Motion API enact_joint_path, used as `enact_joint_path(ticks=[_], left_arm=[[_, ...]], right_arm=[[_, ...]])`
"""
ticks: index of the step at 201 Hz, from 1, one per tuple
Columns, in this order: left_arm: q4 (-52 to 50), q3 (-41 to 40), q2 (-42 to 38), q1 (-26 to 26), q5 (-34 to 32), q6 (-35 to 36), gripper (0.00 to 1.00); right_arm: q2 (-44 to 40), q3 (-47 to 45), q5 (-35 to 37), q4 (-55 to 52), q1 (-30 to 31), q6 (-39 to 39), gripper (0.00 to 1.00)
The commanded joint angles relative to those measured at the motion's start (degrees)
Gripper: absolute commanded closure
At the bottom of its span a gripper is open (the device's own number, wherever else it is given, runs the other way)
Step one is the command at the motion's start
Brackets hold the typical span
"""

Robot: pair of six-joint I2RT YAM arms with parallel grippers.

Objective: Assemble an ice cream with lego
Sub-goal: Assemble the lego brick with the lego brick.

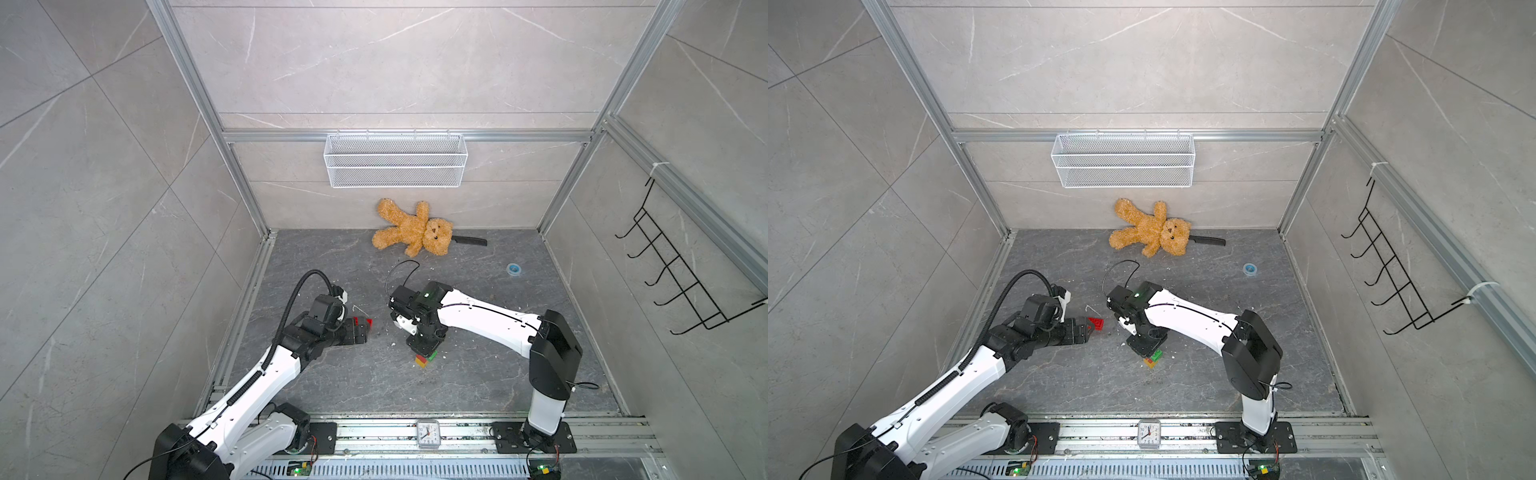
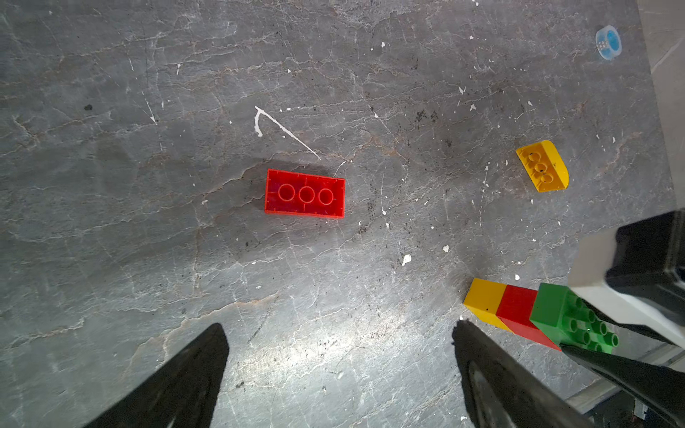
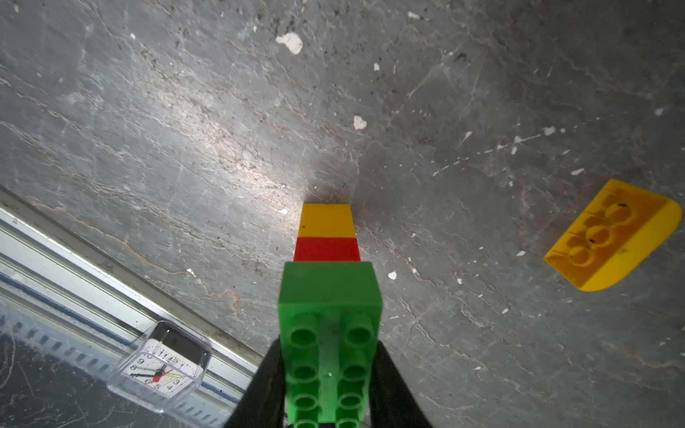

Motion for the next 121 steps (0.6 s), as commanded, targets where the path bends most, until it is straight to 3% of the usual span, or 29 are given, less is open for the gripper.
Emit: enact_joint_path(ticks=[1, 121], left_arm=[[-1.19, 2.25, -1.33, 0.18, -1.18, 0.06, 0.03], [-2.56, 1.91, -2.79, 0.18, -1.88, -0.19, 0.03]], right_arm=[[5.94, -2.49, -2.54, 0.12, 0.05, -1.51, 1.0], [12.08, -8.05, -7.0, 5.82, -1.35, -1.3, 1.0]])
